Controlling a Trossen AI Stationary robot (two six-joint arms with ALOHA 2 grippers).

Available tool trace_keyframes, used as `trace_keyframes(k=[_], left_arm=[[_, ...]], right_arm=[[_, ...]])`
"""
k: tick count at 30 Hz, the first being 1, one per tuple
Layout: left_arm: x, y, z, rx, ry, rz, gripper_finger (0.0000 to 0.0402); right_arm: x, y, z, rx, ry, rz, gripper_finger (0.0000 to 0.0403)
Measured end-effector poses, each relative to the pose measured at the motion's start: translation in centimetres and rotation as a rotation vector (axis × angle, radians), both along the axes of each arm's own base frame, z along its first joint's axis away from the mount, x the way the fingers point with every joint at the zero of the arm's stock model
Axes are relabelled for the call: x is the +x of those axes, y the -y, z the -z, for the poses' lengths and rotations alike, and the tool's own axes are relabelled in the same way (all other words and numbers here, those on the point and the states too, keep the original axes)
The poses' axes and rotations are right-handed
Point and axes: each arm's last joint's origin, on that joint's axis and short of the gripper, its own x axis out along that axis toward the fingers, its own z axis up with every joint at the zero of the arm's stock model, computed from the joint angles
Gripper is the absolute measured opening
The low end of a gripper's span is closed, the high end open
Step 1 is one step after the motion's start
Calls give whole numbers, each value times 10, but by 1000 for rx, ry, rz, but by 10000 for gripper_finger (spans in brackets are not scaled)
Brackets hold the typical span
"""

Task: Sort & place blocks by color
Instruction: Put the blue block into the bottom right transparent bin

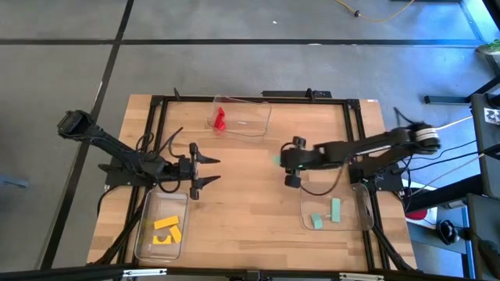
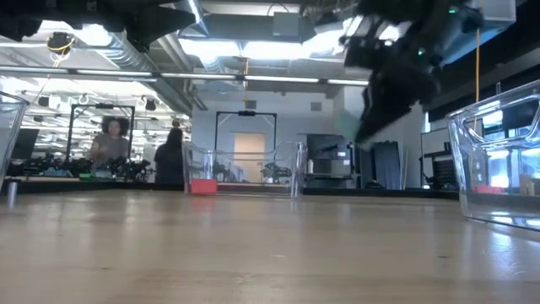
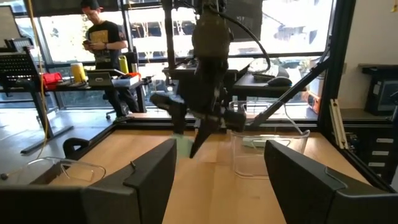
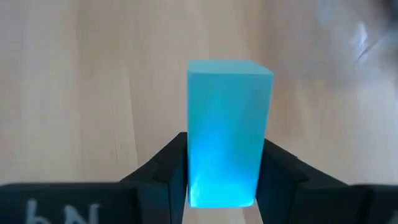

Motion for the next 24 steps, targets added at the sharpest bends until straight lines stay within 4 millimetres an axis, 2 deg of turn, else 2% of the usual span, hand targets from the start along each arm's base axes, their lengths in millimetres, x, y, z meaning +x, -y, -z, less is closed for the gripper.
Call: trace_keyframes(k=[4, 10, 15, 24], left_arm=[[0, -1, 0, 11, 0, -26, 236], [0, -1, 0, 21, -4, -44, 236], [0, -1, 0, 24, -7, -53, 236], [0, -1, 0, 23, -7, -53, 236]], right_arm=[[-8, -1, -12, 9, 346, -9, 135], [-14, -4, -19, -25, 731, -71, 135], [-19, -4, -16, -45, 828, -95, 135], [-19, -4, -15, -58, 824, -103, 135]])
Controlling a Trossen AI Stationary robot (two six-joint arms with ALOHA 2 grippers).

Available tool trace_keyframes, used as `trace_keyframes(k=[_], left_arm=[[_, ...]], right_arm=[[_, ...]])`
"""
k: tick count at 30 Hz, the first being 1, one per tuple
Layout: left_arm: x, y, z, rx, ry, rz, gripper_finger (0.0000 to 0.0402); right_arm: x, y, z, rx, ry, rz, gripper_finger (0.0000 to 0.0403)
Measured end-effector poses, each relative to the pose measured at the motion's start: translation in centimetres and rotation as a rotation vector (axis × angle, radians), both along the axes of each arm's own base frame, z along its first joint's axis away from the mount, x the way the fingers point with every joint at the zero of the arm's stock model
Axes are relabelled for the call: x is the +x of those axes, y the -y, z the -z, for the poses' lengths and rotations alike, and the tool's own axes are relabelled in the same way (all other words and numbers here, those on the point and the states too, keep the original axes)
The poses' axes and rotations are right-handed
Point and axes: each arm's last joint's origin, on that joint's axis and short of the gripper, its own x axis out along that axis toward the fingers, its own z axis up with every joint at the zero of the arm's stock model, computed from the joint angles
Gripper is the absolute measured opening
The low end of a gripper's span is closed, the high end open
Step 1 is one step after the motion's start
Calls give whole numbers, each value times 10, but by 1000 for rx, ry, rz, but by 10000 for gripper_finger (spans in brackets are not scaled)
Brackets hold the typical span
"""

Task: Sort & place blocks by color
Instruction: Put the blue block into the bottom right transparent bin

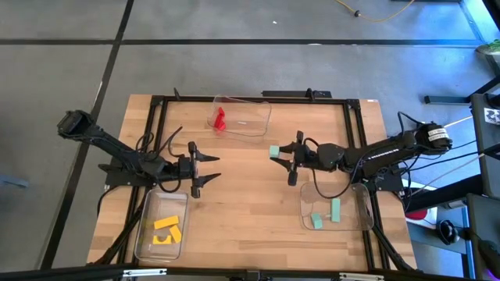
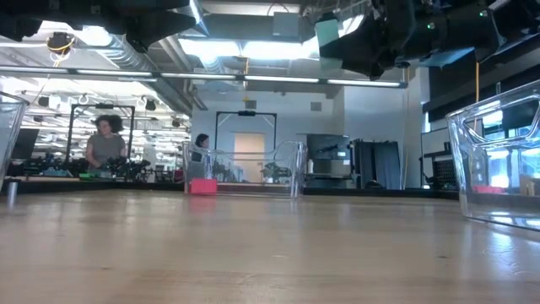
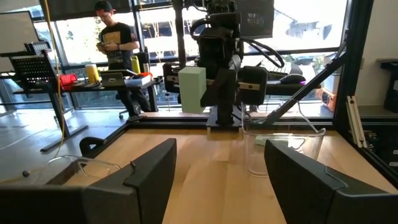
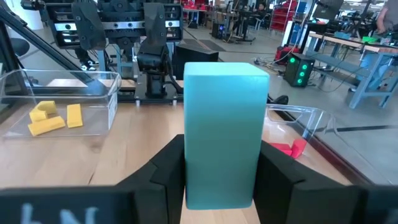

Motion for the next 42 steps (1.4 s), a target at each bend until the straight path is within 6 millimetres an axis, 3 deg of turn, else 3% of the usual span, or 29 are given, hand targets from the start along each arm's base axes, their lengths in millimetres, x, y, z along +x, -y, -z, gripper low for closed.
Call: trace_keyframes(k=[21, 27, 31, 34, 37, 42], left_arm=[[0, 0, 0, -1, 0, 0, 236], [0, 0, 0, 5, -1, 0, 236], [0, 0, 0, 7, -1, -1, 236], [0, 0, 0, 7, -1, 0, 236], [0, 0, 0, 5, 1, 0, 236], [0, 0, 0, 4, 2, 0, 236]], right_arm=[[0, -5, -4, -16, -52, -26, 135], [-6, -42, -34, -24, -389, -54, 135], [-23, -74, -62, 54, -604, -54, 135], [-42, -96, -71, 137, -755, -25, 135], [-61, -114, -68, 207, -868, 41, 135], [-85, -140, -41, 335, -1041, 125, 135]])
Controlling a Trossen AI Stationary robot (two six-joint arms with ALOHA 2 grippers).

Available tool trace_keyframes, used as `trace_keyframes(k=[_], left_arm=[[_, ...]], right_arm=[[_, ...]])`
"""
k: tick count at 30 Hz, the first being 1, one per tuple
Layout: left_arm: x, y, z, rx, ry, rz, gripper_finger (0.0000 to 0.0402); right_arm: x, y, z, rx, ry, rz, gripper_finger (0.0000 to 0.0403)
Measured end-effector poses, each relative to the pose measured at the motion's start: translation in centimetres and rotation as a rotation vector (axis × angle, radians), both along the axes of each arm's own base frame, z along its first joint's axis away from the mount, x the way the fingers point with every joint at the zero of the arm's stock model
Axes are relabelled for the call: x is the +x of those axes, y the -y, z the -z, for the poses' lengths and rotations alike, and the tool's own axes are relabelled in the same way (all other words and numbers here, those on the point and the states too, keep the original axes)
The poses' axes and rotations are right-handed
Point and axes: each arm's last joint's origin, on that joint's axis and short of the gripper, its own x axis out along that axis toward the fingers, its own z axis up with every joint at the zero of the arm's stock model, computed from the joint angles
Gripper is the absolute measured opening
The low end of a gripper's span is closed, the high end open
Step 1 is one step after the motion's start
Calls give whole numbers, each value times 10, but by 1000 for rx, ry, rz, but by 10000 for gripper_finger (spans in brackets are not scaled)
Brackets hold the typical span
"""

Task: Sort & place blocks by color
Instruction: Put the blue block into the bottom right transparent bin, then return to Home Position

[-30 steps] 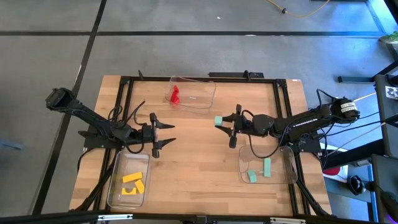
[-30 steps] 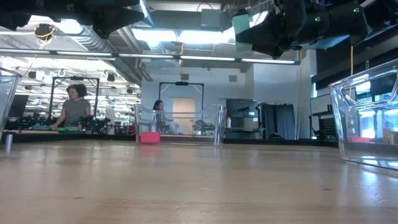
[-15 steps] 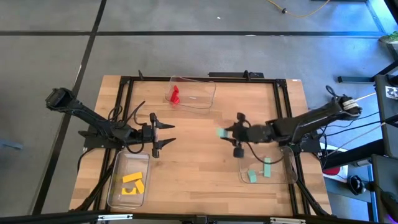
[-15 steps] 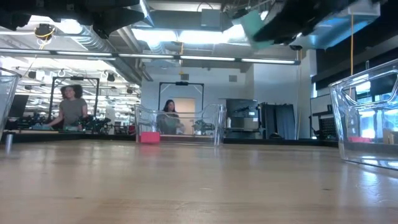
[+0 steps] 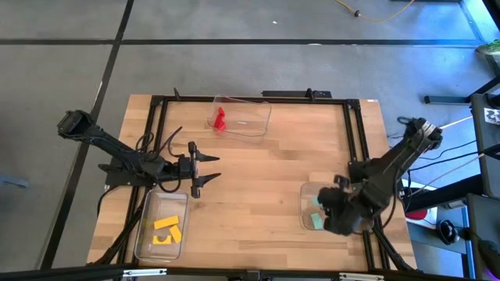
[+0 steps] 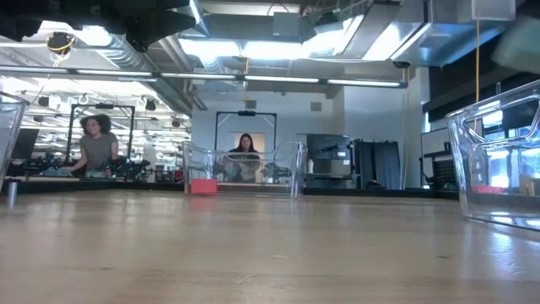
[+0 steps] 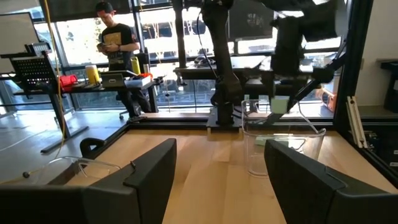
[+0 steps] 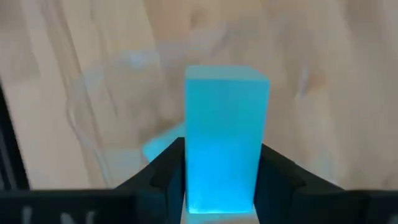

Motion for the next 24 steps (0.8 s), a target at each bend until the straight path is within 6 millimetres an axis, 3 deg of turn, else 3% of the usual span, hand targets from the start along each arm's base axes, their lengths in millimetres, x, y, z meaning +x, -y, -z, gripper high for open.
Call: trace_keyframes(k=[4, 13, 20, 24], left_arm=[[0, 0, 0, -1, 0, 0, 236], [0, 0, 0, -1, 0, 0, 236], [0, 0, 0, -1, 0, 0, 236], [0, 0, 0, 0, 0, 0, 236]], right_arm=[[-12, -13, 28, -2, -104, 54, 135], [-19, -16, 81, 23, -292, 114, 135], [-18, -16, 90, 54, -305, 118, 214], [-14, -17, 83, 76, -318, 121, 231]])
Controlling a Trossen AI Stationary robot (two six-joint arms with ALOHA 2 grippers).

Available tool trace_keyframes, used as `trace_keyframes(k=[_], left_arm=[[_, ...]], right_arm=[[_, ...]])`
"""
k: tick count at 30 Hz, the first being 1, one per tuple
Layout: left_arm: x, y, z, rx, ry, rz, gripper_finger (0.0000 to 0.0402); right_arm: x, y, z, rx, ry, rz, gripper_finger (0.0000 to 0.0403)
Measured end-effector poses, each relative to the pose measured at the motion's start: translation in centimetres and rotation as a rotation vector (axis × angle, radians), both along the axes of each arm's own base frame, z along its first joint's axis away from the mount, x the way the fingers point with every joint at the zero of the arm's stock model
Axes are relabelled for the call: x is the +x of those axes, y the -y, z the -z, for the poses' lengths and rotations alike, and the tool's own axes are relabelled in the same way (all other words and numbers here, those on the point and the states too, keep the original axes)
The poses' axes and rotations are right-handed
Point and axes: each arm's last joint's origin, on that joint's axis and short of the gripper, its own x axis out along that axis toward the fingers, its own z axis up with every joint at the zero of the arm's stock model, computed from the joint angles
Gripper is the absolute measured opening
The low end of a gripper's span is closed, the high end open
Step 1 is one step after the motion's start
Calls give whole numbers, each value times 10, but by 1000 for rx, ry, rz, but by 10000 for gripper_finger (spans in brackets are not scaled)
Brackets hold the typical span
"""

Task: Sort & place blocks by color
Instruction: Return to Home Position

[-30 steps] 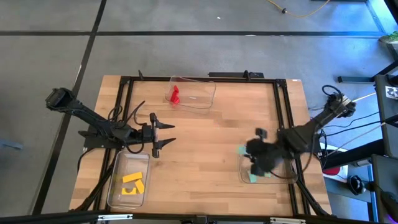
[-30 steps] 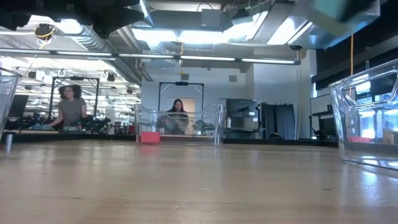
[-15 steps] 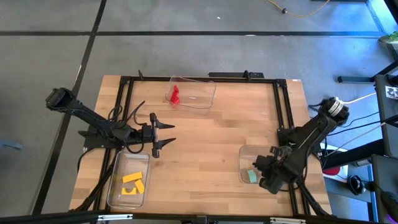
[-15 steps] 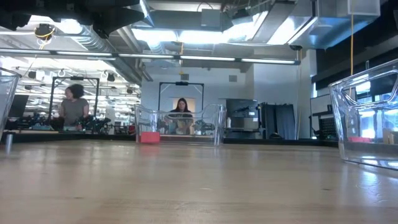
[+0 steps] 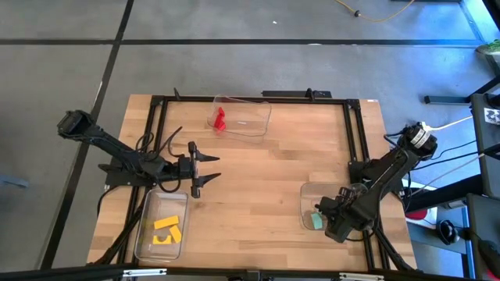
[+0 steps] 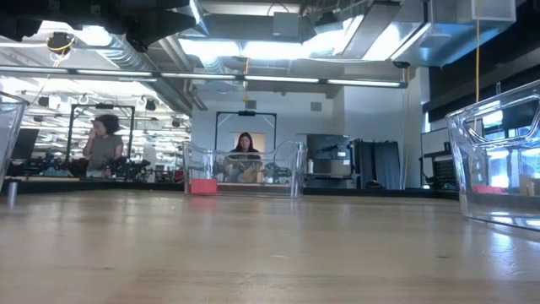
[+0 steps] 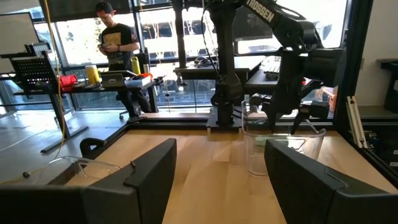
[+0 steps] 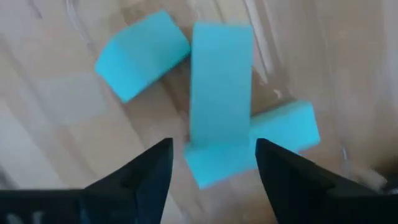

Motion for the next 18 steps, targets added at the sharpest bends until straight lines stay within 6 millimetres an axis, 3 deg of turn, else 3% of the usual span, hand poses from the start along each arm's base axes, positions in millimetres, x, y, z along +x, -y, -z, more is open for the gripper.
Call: trace_keyframes(k=[7, 13, 18], left_arm=[[0, 0, 0, 0, 0, 0, 236], [0, 0, 0, 0, 0, 0, 236], [0, 0, 0, -1, 0, 0, 236]], right_arm=[[9, 0, -42, -51, -40, -104, 235], [8, 10, -97, -262, 210, -157, 236], [1, 31, -120, -342, 406, -141, 229]])
